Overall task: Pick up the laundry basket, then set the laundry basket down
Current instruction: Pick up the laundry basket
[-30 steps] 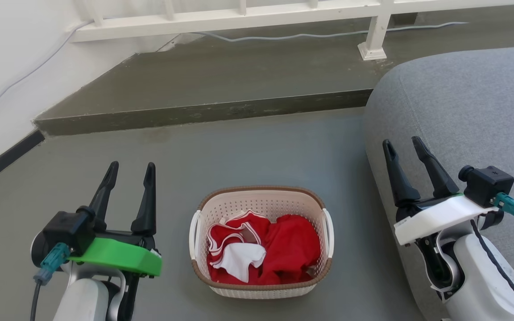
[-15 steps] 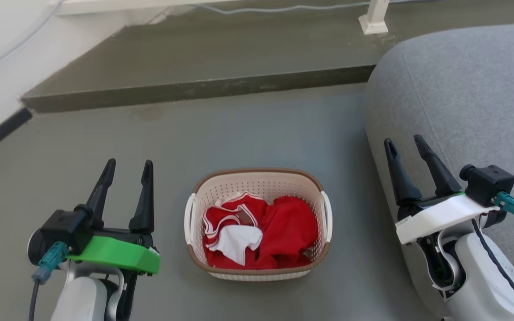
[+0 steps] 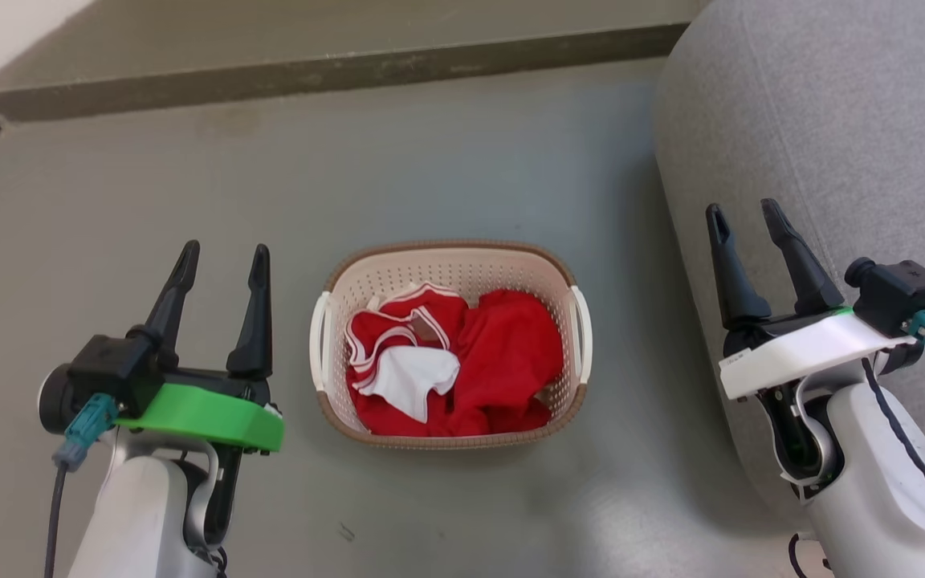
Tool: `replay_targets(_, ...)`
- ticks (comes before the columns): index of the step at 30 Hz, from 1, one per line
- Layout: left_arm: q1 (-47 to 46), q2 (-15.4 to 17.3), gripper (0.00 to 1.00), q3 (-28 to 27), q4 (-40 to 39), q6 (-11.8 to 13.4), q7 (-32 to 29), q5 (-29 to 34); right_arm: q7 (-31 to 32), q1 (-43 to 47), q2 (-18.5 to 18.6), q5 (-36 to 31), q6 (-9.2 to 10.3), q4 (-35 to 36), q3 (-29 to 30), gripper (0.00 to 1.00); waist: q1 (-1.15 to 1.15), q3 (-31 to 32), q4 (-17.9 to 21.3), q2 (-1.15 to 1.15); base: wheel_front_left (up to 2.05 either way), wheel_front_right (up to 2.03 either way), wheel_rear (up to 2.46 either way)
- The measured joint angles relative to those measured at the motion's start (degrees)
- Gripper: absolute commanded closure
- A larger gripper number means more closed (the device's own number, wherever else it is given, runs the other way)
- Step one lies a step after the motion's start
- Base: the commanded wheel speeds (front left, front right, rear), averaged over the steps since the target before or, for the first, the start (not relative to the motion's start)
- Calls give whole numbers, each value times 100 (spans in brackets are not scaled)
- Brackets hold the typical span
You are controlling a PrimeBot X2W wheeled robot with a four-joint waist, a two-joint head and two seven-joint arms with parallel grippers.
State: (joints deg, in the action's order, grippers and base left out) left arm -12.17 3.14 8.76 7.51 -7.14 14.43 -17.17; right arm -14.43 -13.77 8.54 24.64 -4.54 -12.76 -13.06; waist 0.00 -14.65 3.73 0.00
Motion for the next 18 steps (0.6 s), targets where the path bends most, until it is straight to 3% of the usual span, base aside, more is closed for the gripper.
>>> replay_targets(18,-739,148,0,111,1001,0,0,107,0,-686,-213,0,-51,-945,47,0,0,-1203,57,0,0,0,0)
